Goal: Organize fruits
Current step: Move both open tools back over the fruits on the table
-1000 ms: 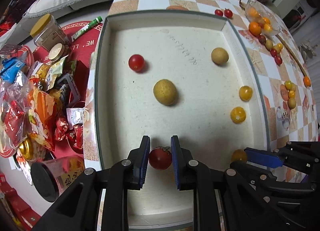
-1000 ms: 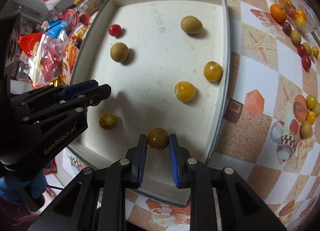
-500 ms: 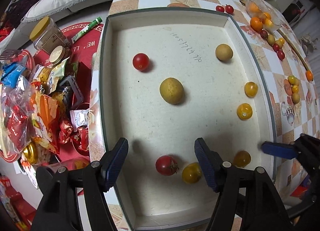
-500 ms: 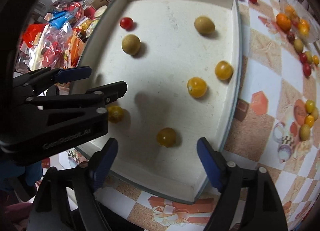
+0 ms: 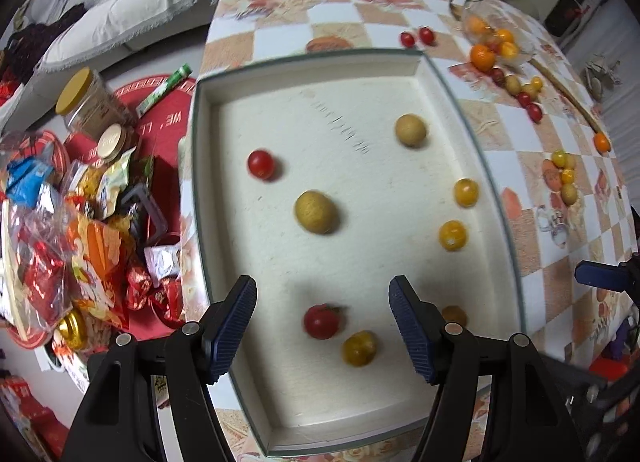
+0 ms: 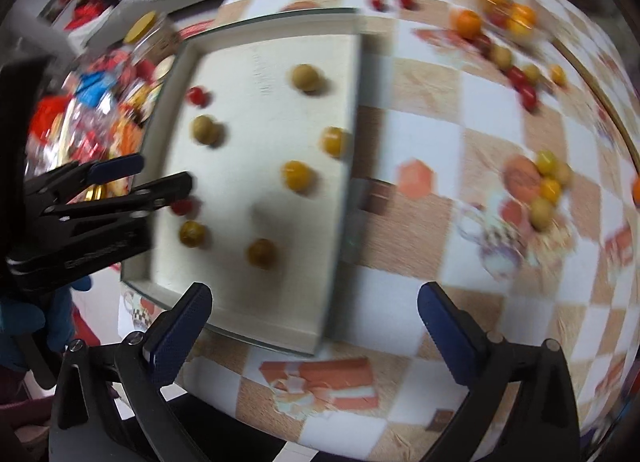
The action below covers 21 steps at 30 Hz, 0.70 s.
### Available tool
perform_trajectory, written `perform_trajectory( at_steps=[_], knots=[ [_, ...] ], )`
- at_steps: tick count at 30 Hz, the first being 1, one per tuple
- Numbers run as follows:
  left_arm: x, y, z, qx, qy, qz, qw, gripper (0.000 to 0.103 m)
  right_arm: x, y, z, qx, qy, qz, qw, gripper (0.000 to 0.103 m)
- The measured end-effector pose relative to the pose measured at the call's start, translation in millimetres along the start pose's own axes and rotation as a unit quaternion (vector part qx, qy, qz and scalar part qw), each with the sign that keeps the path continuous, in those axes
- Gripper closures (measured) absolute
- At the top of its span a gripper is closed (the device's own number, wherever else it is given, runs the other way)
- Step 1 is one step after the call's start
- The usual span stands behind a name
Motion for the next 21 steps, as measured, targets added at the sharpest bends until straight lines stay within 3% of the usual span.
perform_trajectory(
  at_steps=[9, 21],
  knots=[
    [12.6, -25.9, 51.3, -0.054, 0.022, 0.011, 0.9982, 0.033, 6.1, 33.2, 84.5, -0.143, 0.023, -0.014, 0.989, 0.000],
    [14.4, -57.7, 135.1, -0.079, 0.044, 0.021, 0.9957, 0.033, 11.2, 36.4, 170.5, -0.195, 0.040, -0.022, 0.980, 0.000]
  ],
)
Point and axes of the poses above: each gripper's, at about its wrist camera, not at the fingertips, and x roughly against the way its jaws point, z to its right, y to its underside, the point moved 6 cm from there along -x, roughly the way its jaws point, and after that the axes turned 2 degrees about y, right-handed, at the moved point
